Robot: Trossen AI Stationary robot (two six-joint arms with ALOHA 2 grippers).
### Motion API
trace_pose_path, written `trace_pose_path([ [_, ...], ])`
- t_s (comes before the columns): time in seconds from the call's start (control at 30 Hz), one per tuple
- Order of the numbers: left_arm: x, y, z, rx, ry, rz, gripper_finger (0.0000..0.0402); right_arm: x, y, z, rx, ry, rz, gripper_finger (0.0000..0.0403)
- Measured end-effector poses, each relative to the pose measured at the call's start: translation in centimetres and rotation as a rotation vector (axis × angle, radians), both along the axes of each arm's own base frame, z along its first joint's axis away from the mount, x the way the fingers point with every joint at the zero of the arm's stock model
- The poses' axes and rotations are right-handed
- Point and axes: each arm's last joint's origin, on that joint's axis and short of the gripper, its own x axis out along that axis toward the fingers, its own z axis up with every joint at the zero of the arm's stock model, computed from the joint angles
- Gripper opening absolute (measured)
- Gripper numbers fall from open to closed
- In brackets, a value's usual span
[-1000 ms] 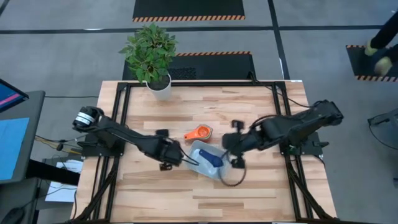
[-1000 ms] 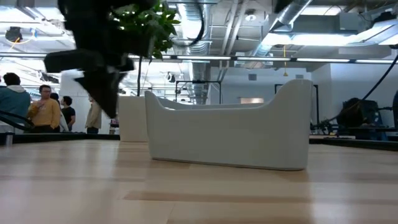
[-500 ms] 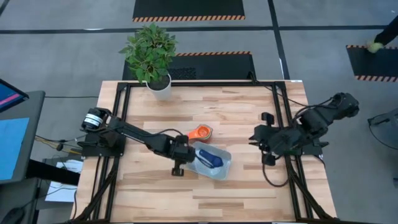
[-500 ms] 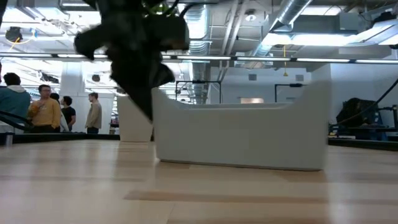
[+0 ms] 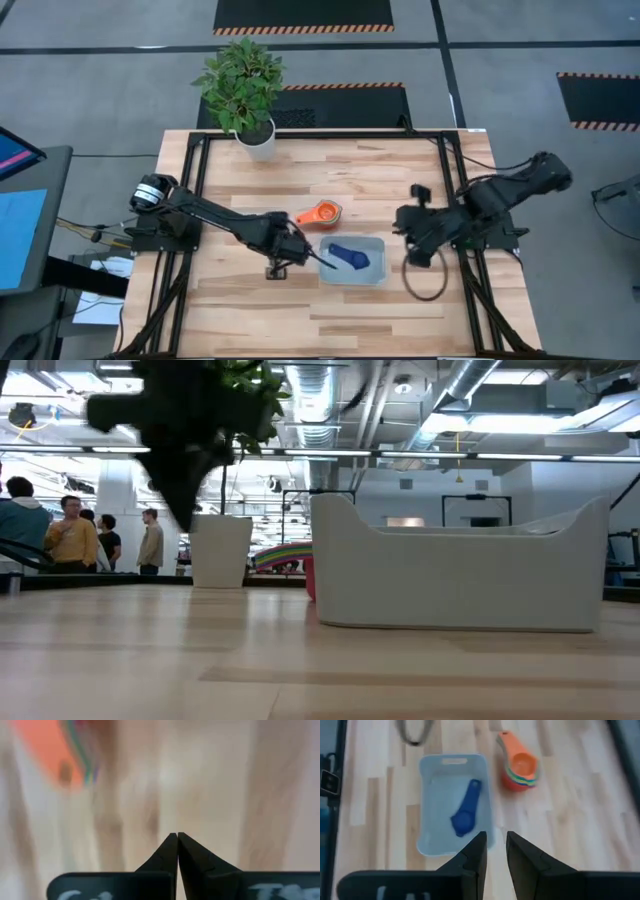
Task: Nest measuring cups in basket
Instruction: Remove the dark blue measuring cup from the gray bin
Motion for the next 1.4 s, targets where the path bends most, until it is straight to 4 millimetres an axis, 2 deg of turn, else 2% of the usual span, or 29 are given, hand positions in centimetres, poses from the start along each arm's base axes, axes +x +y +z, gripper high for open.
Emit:
trace_pose_path([
  [0.2, -3.1, 0.1, 0.1, 0.122, 0.26, 0.004, 0.0, 5.3, 1.6, -3.3, -0.027, 0.029, 0.09, 0.0097],
  [0.3, -4.9, 0.0, 0.0, 0.147, 0.33, -0.011, 0.0, 7.0, 1.5, -4.4, -0.026, 0.037, 0.06, 0.0097],
  [0.47, -8.5, -0.1, 0.3, 0.13, 0.276, 0.006, 0.0, 8.1, 0.9, -4.7, 0.033, -0.004, -0.032, 0.0097],
  [0.63, -11.5, 0.2, 0.4, 0.01, 0.024, 0.075, 0.0, 10.0, 1.1, -4.1, 0.136, -0.155, -0.018, 0.0097],
  [0.7, -12.0, 0.1, 0.1, -0.058, -0.079, 0.088, 0.0, 11.7, 1.3, -4.2, 0.17, -0.215, 0.026, 0.0097],
  [0.8, -12.5, 0.1, -0.3, -0.097, -0.155, 0.073, 0.0, 13.7, 1.8, -5.7, 0.146, -0.157, 0.065, 0.0097],
  [0.9, -13.2, 0.3, -0.9, -0.081, -0.133, 0.066, 0.0, 15.9, 2.1, -6.6, 0.153, -0.068, 0.085, 0.0097],
  [1.07, -13.4, 0.4, -1.9, -0.059, -0.102, 0.058, 0.0, 19.3, 2.4, -6.9, 0.141, 0.06, 0.117, 0.0097],
  [1.2, -13.6, 0.6, -2.3, -0.026, -0.1, 0.05, 0.0, 20.5, 2.6, -7.0, 0.108, 0.112, 0.139, 0.0097],
  [1.4, -13.2, 0.6, -2.2, 0.013, -0.155, 0.051, 0.0, 20.3, 1.9, -7.0, 0.107, 0.158, 0.122, 0.0097],
])
